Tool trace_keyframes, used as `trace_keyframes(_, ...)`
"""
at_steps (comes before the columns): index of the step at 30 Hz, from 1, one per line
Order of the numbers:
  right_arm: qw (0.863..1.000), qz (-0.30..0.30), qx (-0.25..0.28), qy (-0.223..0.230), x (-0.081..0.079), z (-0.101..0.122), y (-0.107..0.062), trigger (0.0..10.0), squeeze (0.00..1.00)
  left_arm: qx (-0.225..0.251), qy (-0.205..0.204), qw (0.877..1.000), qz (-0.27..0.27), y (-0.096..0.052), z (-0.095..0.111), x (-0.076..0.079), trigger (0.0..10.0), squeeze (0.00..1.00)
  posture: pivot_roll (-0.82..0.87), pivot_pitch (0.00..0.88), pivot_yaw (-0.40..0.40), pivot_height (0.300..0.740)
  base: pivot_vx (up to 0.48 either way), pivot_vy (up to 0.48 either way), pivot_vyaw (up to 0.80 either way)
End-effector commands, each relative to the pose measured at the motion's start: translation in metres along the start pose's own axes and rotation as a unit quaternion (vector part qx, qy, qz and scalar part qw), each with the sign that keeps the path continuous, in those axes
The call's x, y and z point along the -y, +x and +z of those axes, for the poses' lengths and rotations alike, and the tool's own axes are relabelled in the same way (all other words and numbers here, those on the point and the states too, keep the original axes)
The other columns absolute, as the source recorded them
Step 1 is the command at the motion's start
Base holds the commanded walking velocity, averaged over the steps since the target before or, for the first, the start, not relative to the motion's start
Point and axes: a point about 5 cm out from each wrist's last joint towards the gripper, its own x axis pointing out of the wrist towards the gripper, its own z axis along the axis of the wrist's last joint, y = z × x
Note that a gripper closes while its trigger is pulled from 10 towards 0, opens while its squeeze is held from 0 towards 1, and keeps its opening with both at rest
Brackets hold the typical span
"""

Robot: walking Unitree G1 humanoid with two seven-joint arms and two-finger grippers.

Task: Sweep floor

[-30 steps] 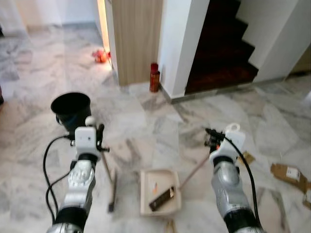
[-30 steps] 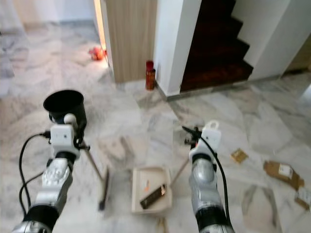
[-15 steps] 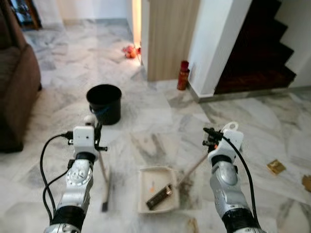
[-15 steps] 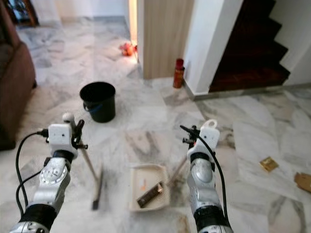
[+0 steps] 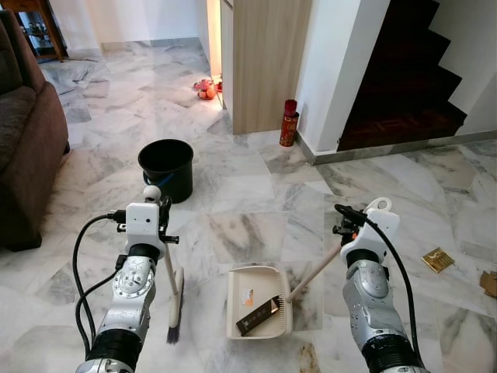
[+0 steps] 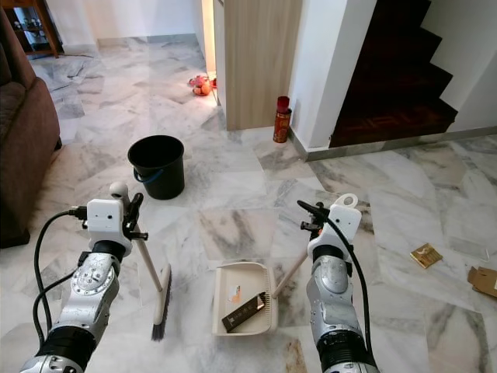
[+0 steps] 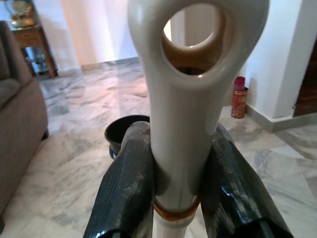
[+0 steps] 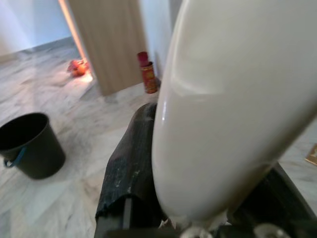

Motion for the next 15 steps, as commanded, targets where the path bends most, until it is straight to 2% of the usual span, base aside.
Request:
trace_keyframes(1, 1.000, 0.010, 0.027, 0.008, -0.0063, 0.0122, 0.0030, 10.0, 0.00, 0.012, 0.010, 1.000, 0.004, 0.0043, 0.0074, -0.0022, 10.0, 0.00, -0.02, 0.000, -0.024, 0.740, 0.000, 0.000, 0.80)
trace_keyframes(5, 1.000, 0.010, 0.026, 0.009, -0.0063, 0.0120, 0.0028, 10.0, 0.00, 0.011, 0.009, 1.000, 0.004, 0.0041, 0.0071, -0.0022, 10.0, 0.00, -0.02, 0.000, -0.025, 0.740, 0.000, 0.000, 0.72)
trace_keyframes(14, 1.000, 0.013, 0.024, 0.008, -0.0056, 0.0121, 0.0032, 10.0, 0.00, 0.005, 0.012, 1.000, 0.006, 0.0036, 0.0057, -0.0028, 10.0, 0.00, -0.02, 0.000, -0.026, 0.740, 0.000, 0.000, 0.00)
trace_keyframes(15, 1.000, 0.015, 0.026, 0.006, -0.0061, 0.0124, 0.0031, 10.0, 0.00, 0.005, 0.013, 1.000, 0.006, 0.0037, 0.0056, -0.0028, 10.0, 0.00, -0.02, 0.000, -0.026, 0.740, 0.000, 0.000, 0.64)
